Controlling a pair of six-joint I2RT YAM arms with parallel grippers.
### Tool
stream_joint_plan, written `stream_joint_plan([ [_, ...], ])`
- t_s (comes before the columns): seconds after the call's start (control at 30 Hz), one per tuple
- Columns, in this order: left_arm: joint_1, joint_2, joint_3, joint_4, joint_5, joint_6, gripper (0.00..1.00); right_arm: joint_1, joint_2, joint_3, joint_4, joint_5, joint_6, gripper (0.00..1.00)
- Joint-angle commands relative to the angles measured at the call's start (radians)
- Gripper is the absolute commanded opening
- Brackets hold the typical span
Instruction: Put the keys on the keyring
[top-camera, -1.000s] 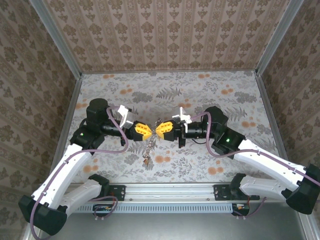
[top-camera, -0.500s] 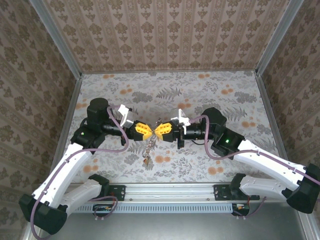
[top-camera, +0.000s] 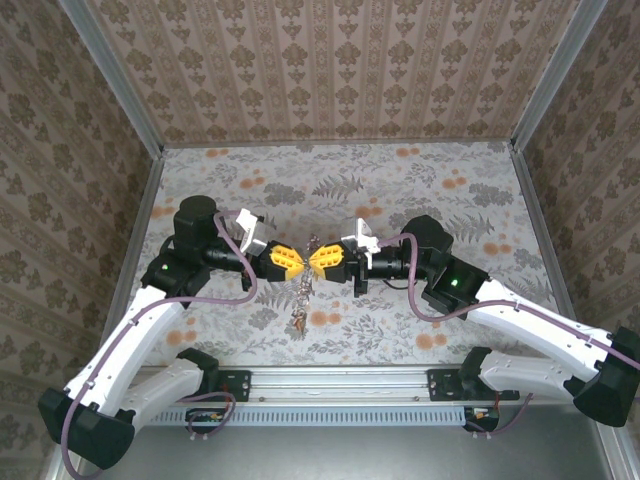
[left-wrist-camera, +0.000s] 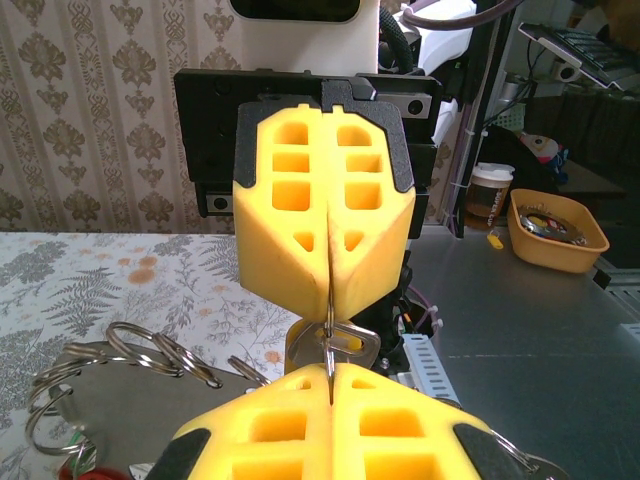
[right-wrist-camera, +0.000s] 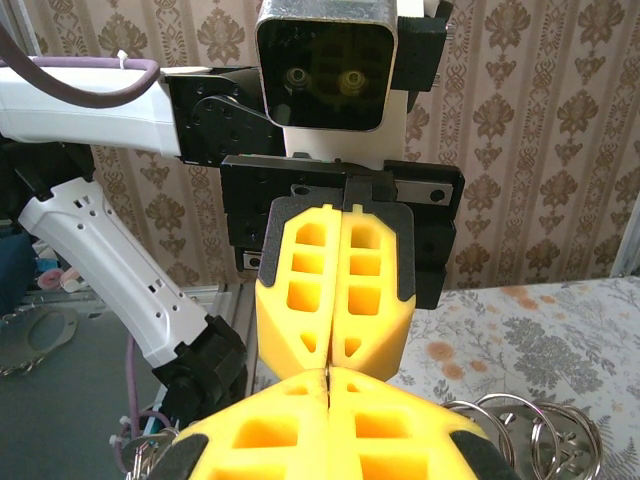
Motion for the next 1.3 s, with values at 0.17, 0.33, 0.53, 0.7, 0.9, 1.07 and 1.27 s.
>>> stream_joint_plan([
  [0.17, 0.0, -0.002, 0.019, 0.042, 0.061, -0.016, 0.0, 0.007, -0.004, 0.001, 0.024, 0.047, -0.034, 0.0],
  [0.33, 0.0, -0.001, 0.02, 0.042, 0.069, -0.022, 0.0, 0.007, -0.002, -0.002, 0.028, 0.058, -0.044, 0.0],
  [0.53, 0.0, 0.004, 0.027, 0.042, 0.082, -0.028, 0.0, 0.008, -0.003, -0.002, 0.026, 0.067, -0.062, 0.0],
  [0.7, -0.002, 0.012, 0.035, 0.042, 0.096, -0.039, 0.0, 0.007, -0.008, -0.002, 0.017, 0.078, -0.086, 0.0],
  [0.9, -0.004, 0.018, 0.043, 0.042, 0.107, -0.053, 0.0, 0.009, -0.014, -0.004, 0.006, 0.087, -0.119, 0.0],
  [1.07, -0.006, 0.024, 0.051, 0.042, 0.114, -0.067, 0.0, 0.009, -0.025, -0.008, -0.011, 0.088, -0.136, 0.0],
  [1.27, -0.011, 0.025, 0.053, 0.071, 0.115, -0.096, 0.0, 0.008, -0.027, -0.012, -0.011, 0.082, -0.142, 0.0],
])
